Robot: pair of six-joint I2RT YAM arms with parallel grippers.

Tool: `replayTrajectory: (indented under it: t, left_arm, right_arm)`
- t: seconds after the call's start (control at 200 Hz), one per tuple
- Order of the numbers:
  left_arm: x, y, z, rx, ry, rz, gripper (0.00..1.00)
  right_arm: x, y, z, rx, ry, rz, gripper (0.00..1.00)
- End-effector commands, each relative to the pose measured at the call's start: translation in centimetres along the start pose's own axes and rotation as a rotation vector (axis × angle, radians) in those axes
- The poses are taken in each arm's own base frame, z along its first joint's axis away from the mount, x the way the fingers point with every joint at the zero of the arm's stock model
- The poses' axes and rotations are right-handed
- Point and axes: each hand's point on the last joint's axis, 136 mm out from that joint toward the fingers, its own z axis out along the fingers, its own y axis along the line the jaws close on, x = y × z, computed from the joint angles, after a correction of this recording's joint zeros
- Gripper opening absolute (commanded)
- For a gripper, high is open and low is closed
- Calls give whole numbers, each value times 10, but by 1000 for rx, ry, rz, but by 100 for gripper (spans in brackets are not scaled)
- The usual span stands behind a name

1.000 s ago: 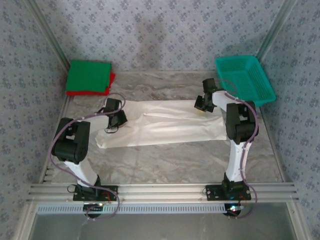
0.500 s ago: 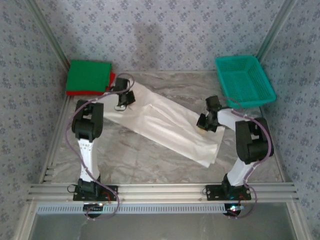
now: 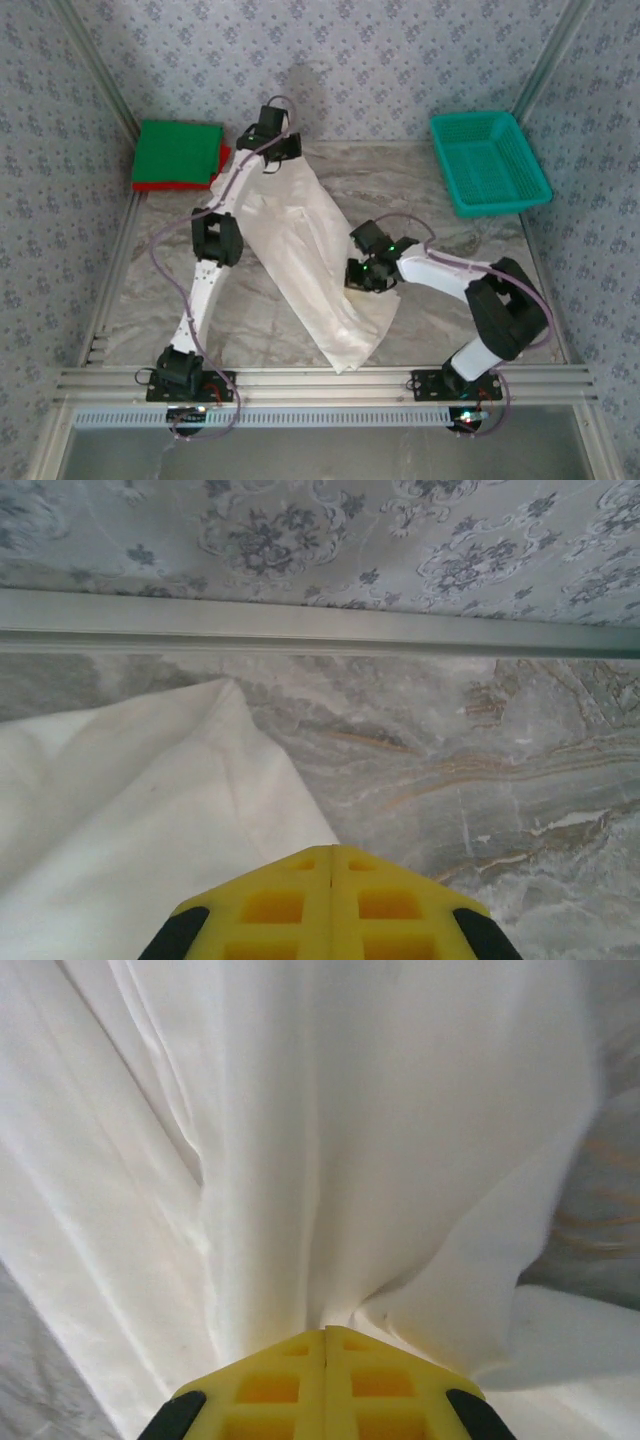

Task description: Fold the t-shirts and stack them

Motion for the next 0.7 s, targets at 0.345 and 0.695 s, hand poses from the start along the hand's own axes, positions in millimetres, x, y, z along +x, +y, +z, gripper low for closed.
replayTrajectory:
  t: [0.345,0.695]
  left_arm:
    - [100,63,-147,-70,-90,-302,0]
    - [160,93,-98,-166,43,-342,0]
  right_arm:
    - [-92,8,-17,69,-72,-225,0]
    - [-169,37,76,92,-17,-316,0]
